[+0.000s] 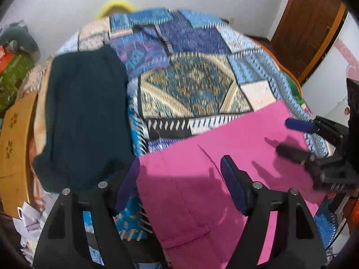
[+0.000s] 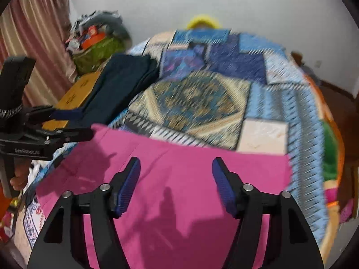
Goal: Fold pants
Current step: 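Release the pink trousers and flatten them with both open tools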
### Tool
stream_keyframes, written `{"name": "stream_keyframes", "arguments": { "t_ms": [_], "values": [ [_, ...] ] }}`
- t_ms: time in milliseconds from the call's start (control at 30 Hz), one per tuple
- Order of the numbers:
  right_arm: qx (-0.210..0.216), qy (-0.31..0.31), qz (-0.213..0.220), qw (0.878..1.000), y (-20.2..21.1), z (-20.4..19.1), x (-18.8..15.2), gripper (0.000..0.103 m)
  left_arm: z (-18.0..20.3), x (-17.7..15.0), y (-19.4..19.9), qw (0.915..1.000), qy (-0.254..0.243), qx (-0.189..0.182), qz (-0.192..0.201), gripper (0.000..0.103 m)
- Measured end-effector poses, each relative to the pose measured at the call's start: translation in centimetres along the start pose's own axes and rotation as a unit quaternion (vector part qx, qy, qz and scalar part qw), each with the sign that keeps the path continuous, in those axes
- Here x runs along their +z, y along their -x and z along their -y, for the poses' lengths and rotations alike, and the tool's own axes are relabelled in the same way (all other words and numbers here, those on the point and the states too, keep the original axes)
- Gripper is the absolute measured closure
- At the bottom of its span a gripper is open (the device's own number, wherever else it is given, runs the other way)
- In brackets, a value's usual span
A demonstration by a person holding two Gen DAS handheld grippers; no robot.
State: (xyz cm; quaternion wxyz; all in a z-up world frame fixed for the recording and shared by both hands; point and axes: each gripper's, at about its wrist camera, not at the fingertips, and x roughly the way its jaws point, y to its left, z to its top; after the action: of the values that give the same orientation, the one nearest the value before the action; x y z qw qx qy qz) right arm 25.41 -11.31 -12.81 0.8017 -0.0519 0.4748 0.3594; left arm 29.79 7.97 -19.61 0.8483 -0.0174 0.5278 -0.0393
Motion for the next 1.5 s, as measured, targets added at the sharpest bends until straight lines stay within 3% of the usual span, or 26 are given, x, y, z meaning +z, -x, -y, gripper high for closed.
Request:
{"name": "stream_keyframes", "arguments": {
  "t_ms": [133,233,300,467,900,1233,1400,1500],
  "values": [
    [0.035,-0.003,-0.071,0.997,-3.4,-1.1,-1.4,0.039,0.2,-1.0,-2.5,0.9987,-0.007,-0.002,-0.05,0.029],
    [0.046,-0.001,-0.111,0.993,-5.1,-1.5,-2.6,0.039,0.3,-1.9,-3.3,0.9978,-0.018,-0.001,-0.064,0.029],
    [0.046,-0.001,-0.125,0.991,-5.7,-1.5,-3.5,0.032,0.7,-2.5,-3.3,0.9974,-0.029,0.001,-0.067,0.028],
    [0.044,-0.007,-0.126,0.991,-4.4,-0.9,-4.5,0.028,1.5,-3.6,-2.4,0.9961,-0.059,0.013,-0.063,0.025],
    [-0.003,-0.039,-0.1,0.994,0.9,1.2,-9.2,0.026,1.1,-7.1,1.6,0.9978,-0.049,0.026,-0.036,0.02],
    [-0.033,-0.054,-0.073,0.995,3.6,1.7,-12.0,0.022,0.4,-9.8,4.2,0.9994,-0.012,0.027,-0.016,0.018],
    [-0.049,-0.054,-0.075,0.995,4.1,1.5,-11.7,0.022,-0.6,-10.3,6.4,0.9993,0.03,0.024,0.0,0.018],
    [-0.061,-0.039,-0.048,0.996,5.3,0.8,-10.8,0.022,-0.9,-10.4,8.3,0.998,0.059,0.015,0.021,0.018]
  ]
}}
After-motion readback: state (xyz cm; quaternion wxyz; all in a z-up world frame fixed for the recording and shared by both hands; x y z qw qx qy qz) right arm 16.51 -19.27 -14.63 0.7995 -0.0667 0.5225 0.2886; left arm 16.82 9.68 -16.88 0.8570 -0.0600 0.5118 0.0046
